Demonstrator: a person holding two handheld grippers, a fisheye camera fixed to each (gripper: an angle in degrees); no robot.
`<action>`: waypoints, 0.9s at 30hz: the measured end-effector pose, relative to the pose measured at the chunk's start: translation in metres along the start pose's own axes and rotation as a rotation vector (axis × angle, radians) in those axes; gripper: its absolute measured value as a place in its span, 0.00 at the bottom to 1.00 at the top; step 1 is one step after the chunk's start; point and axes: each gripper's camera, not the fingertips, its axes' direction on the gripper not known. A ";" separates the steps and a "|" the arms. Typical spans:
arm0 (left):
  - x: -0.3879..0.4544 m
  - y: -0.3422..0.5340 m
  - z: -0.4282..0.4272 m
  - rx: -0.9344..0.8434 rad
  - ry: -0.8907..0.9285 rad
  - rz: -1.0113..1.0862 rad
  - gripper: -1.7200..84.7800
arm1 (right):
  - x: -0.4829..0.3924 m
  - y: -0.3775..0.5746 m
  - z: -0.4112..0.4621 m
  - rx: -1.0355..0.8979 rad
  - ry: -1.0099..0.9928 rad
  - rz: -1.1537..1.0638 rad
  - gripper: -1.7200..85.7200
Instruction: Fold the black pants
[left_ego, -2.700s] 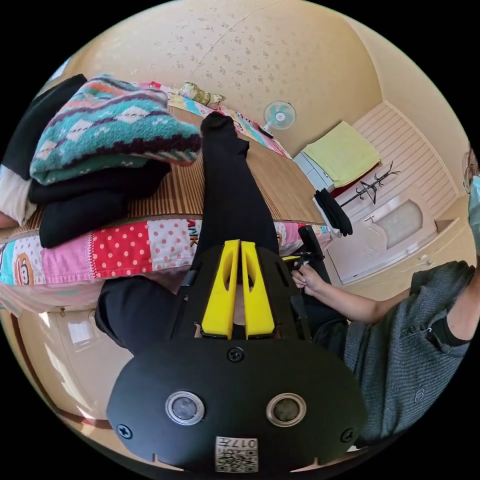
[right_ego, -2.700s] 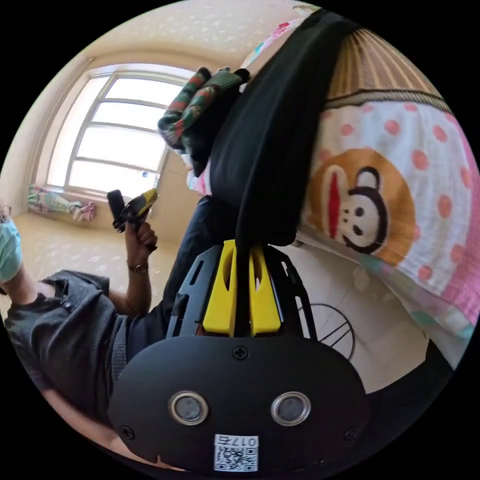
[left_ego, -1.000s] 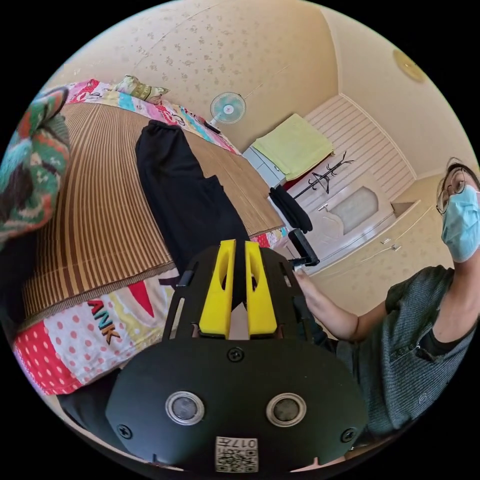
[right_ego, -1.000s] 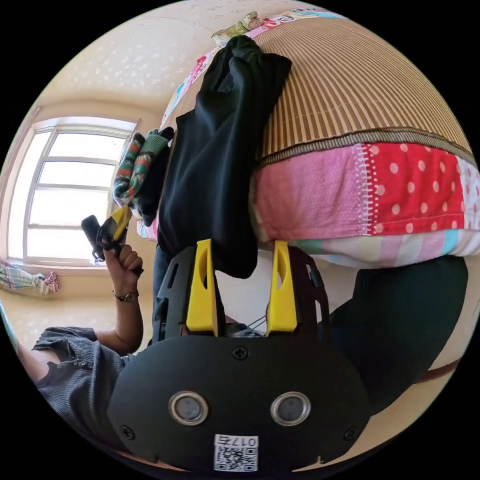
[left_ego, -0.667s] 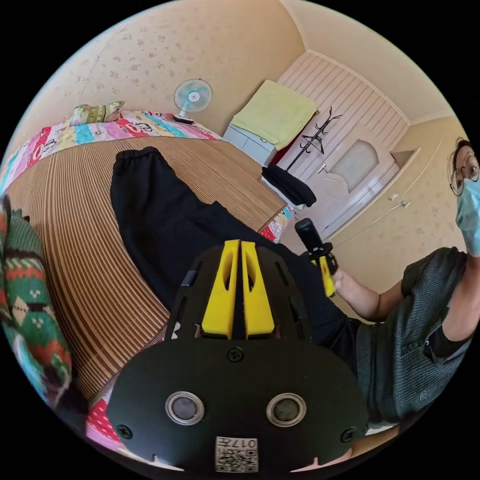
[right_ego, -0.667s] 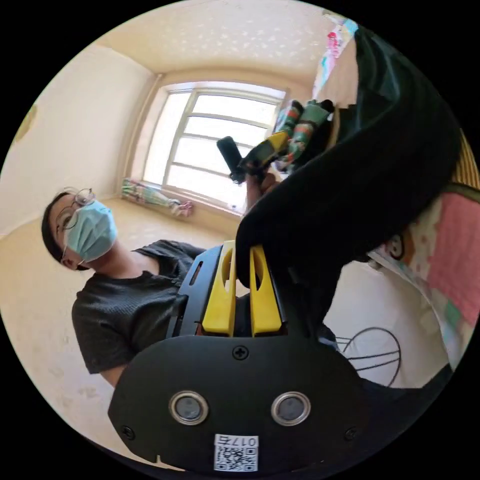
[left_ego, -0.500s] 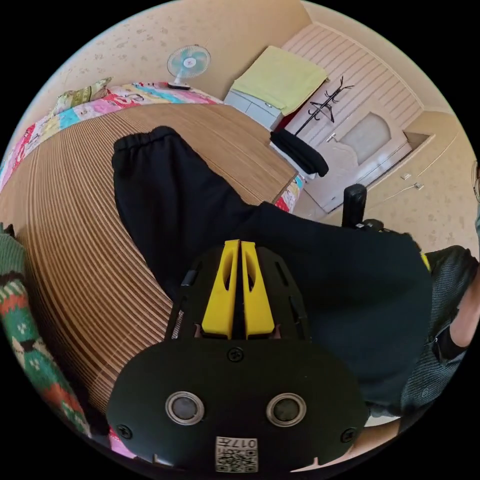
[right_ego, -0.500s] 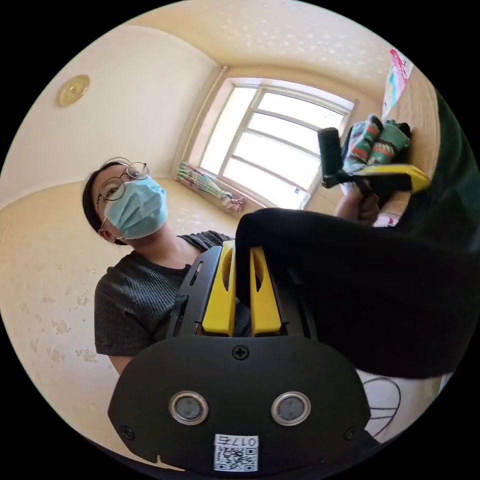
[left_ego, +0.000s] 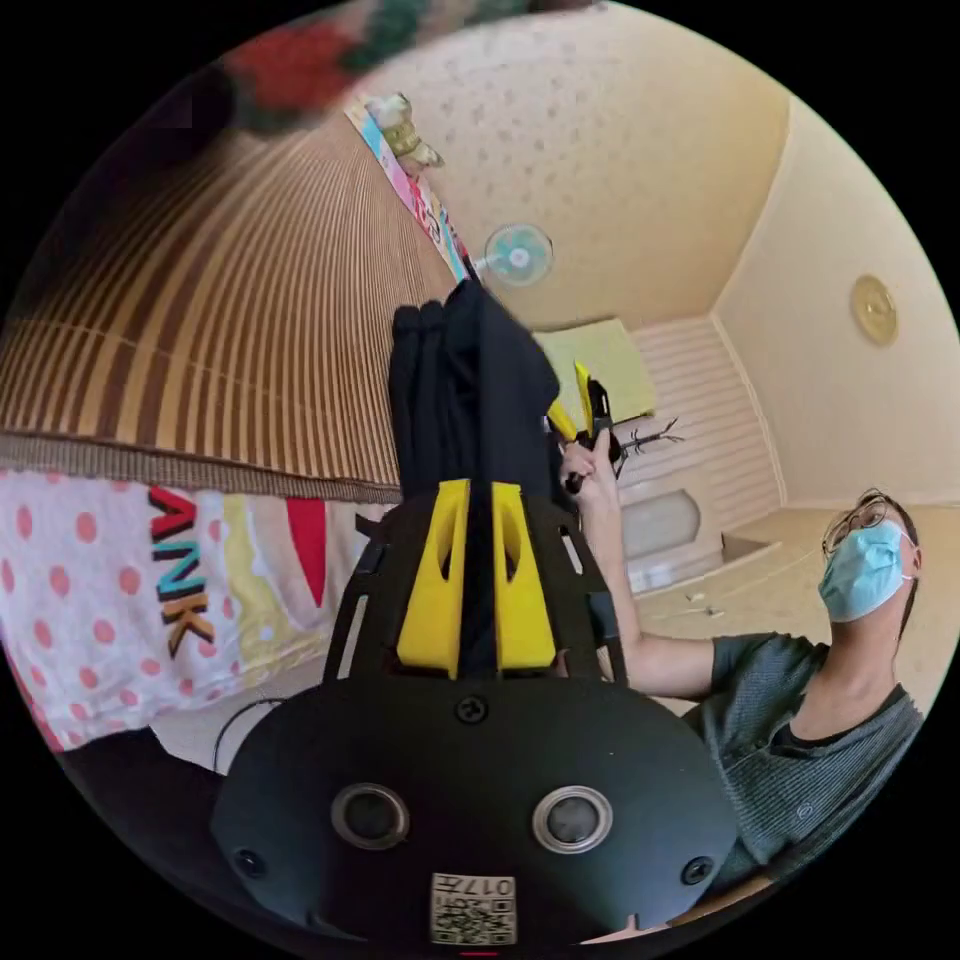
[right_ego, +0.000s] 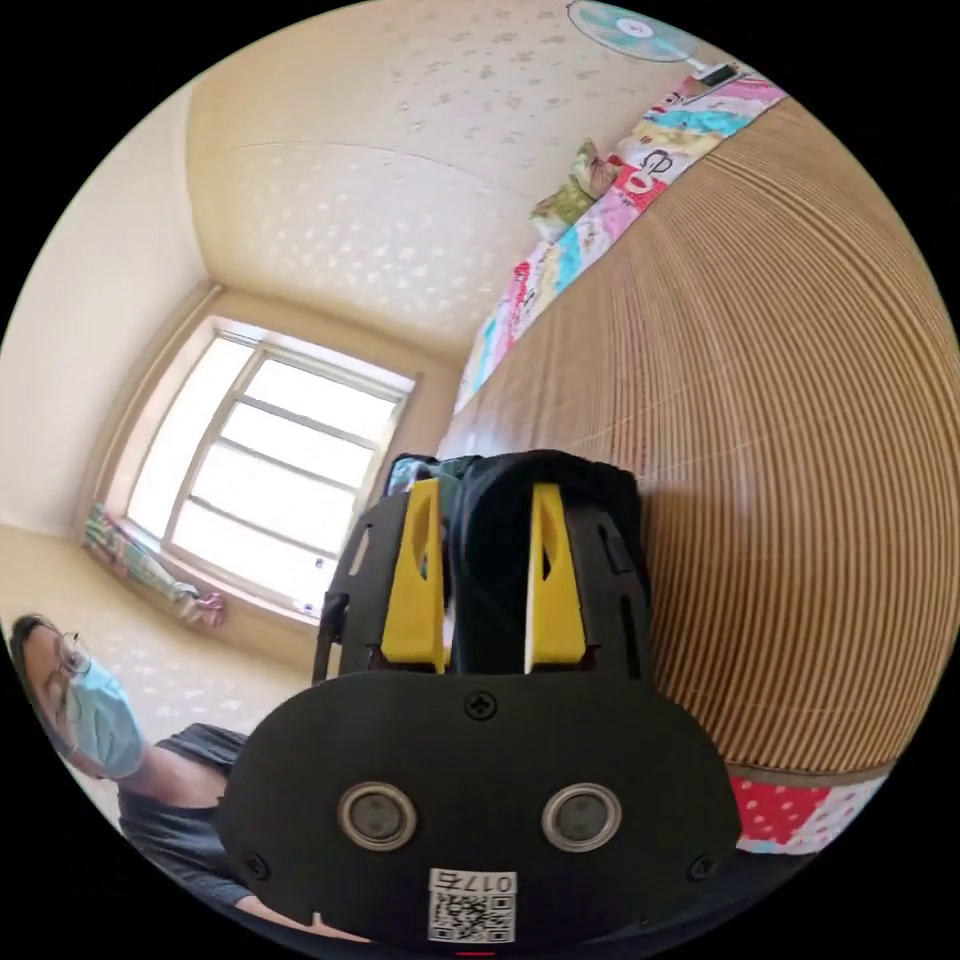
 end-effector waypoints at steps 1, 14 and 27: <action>0.002 0.000 -0.012 0.037 0.002 0.009 0.11 | -0.006 0.004 -0.004 0.008 0.085 -0.021 0.25; 0.020 -0.087 0.089 -0.165 -0.266 0.020 0.26 | 0.035 0.082 0.009 -0.179 0.213 -0.012 0.27; 0.032 -0.082 0.110 -0.525 -0.162 0.022 0.17 | 0.045 0.140 0.062 -0.404 -0.417 0.067 0.17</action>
